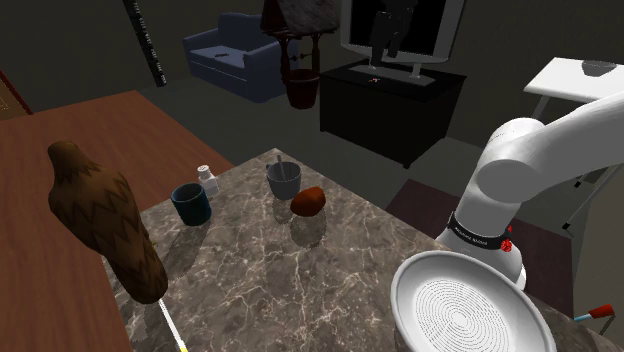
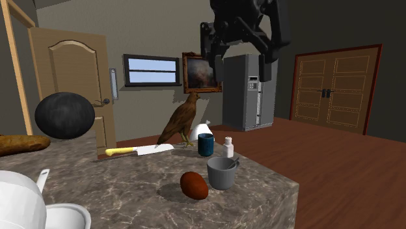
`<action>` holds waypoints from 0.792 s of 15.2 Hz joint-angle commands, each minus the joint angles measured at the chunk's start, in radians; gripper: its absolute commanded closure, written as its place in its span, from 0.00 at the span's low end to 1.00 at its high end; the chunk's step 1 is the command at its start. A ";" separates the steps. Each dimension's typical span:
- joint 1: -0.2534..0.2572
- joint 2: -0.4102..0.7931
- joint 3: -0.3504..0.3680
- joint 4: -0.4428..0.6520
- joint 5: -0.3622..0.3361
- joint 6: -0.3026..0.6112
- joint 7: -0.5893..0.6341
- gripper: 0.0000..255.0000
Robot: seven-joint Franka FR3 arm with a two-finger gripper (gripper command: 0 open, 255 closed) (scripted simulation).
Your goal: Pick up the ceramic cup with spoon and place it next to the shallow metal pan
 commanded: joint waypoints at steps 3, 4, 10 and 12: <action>0.008 0.028 0.011 -0.037 0.016 0.060 0.011 0.00; 0.012 0.044 0.016 -0.053 0.024 0.090 0.016 0.00; 0.038 0.167 0.050 -0.127 0.073 0.274 0.041 0.00; 0.047 0.218 0.062 -0.142 0.088 0.335 0.048 0.00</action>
